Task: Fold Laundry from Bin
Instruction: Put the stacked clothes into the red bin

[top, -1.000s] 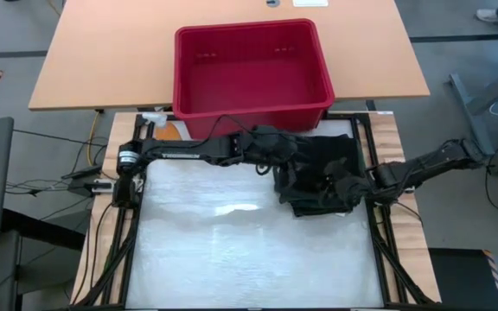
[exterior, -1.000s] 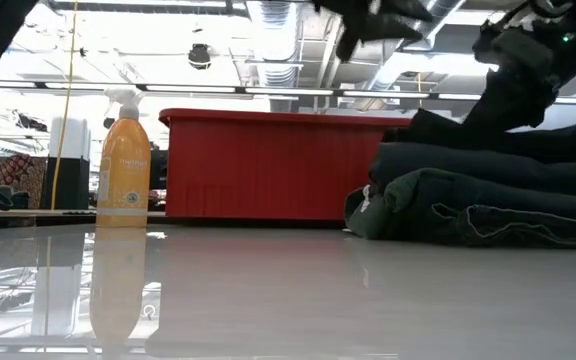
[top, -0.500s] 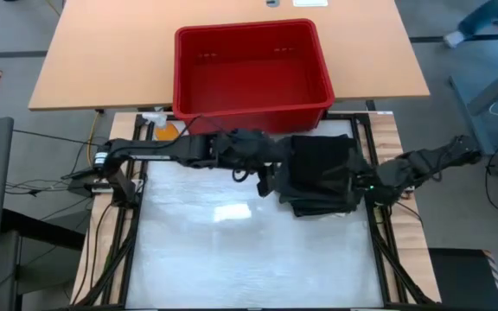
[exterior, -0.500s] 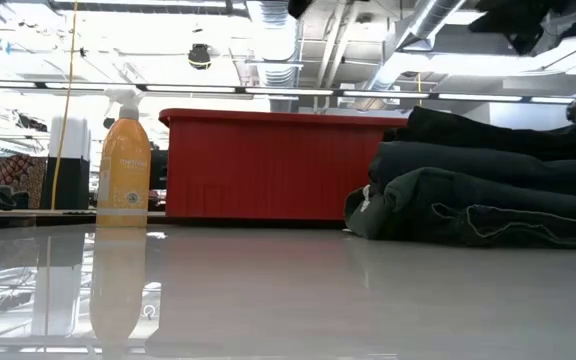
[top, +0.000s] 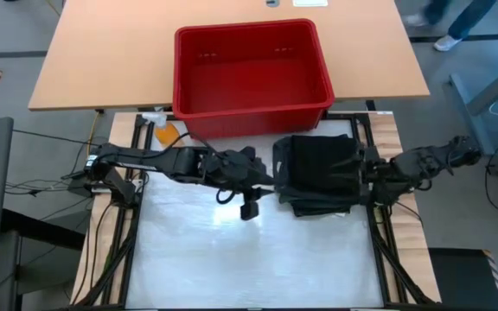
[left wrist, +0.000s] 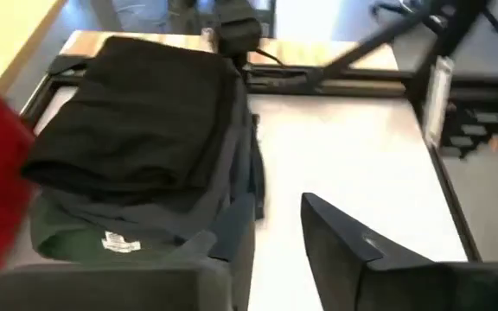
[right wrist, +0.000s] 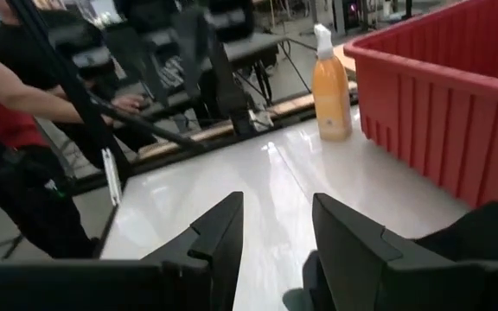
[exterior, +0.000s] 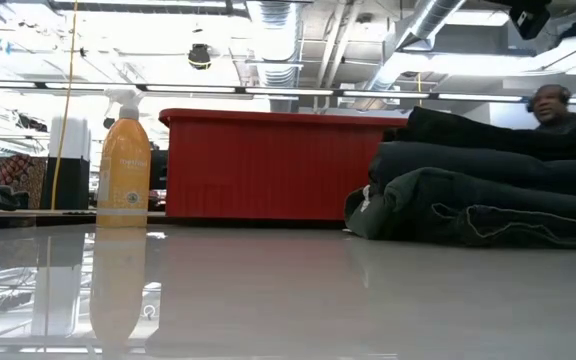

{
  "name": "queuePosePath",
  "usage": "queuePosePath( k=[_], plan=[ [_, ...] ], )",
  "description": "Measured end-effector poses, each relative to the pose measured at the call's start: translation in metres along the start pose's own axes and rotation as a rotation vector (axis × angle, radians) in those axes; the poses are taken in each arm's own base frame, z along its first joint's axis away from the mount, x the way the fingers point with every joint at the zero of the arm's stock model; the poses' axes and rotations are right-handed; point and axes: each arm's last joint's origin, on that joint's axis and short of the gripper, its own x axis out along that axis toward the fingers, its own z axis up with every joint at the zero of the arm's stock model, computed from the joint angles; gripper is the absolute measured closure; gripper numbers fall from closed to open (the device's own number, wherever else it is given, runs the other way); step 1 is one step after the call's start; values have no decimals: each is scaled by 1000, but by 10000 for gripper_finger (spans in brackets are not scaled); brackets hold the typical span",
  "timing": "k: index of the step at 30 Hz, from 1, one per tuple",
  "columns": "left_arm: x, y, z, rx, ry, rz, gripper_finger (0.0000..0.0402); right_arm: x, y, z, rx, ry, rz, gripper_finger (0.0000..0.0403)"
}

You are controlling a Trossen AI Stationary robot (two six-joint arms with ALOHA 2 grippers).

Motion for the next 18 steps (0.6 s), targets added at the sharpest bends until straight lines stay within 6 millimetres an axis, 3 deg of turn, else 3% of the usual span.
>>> queuePosePath(
  k=[4, 8, 15, 18],
  plan=[
    [-22, -1, -7, 92, 46, -19, 353, 13, 6, -4, 19, 38, -18, 235],
    [-50, 7, -34, 122, 77, -42, 394, 29, 13, -1, 136, -21, -75, 239],
    [-93, 33, -95, 43, -214, -147, 401, 62, 24, -1, 75, -54, -88, 277],
    [-107, 46, -122, -31, -282, -146, 401, 64, 24, -1, 97, -48, -72, 312]
  ],
)
